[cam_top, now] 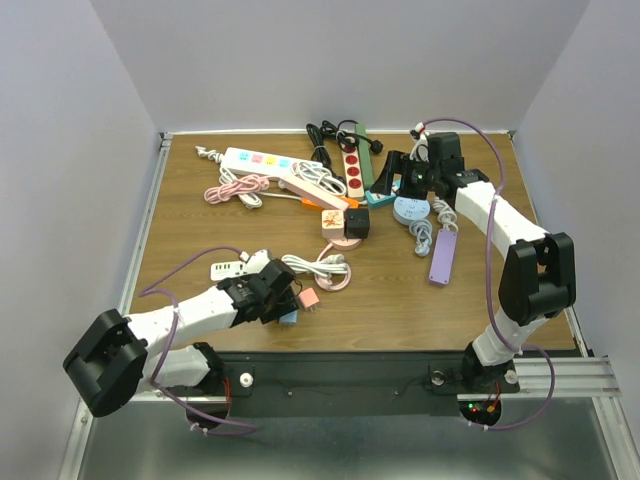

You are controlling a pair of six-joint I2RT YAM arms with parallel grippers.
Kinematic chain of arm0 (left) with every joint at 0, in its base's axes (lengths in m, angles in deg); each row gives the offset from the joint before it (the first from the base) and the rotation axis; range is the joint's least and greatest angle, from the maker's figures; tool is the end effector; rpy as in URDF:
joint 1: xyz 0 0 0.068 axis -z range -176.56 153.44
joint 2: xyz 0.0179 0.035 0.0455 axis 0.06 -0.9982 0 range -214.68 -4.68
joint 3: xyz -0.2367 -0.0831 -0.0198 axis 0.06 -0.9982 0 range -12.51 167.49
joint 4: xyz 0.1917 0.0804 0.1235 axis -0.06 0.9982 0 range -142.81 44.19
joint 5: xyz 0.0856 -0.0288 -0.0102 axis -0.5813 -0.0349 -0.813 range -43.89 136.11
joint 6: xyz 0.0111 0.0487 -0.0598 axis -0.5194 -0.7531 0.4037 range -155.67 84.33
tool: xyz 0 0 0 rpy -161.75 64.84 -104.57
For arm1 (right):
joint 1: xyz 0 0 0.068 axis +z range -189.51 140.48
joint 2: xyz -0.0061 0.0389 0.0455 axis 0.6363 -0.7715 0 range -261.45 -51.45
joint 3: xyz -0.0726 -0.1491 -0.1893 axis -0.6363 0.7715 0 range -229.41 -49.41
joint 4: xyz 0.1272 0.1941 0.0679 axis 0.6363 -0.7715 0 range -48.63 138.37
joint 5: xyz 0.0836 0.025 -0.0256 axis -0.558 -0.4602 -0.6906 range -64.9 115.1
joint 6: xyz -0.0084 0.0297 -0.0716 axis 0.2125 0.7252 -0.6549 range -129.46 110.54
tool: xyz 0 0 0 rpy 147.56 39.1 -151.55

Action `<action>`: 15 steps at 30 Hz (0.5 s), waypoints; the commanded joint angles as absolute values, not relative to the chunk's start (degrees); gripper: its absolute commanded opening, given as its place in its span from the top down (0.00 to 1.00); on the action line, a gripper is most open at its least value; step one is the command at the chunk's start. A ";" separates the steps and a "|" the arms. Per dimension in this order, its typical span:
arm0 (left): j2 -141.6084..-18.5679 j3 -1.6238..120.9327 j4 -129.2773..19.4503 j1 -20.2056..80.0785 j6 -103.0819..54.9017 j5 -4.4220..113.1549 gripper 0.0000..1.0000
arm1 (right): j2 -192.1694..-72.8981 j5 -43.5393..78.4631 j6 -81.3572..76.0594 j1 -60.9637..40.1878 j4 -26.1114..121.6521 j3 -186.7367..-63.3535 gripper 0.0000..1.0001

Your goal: Insert the plug

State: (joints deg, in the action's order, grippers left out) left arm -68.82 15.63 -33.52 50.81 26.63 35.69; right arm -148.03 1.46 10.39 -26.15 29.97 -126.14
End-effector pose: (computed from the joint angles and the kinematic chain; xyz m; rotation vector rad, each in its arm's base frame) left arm 0.1512 -0.1465 0.1336 -0.4111 2.5672 -0.5276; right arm 0.3683 0.1149 0.2507 -0.1018 2.2833 0.7714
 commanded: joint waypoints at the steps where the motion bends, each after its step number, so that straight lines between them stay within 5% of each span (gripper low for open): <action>1: -72.70 15.78 -33.03 52.65 22.96 37.93 0.56 | -146.99 -0.03 10.66 -26.77 32.55 -125.96 0.09; 10: -75.08 24.64 -34.18 53.62 13.74 33.46 0.98 | -145.41 -2.58 11.28 -26.77 32.46 -124.82 0.09; 15: -74.91 27.30 -38.11 53.62 7.85 31.08 1.00 | -145.58 -7.32 10.93 -26.77 32.37 -123.42 0.09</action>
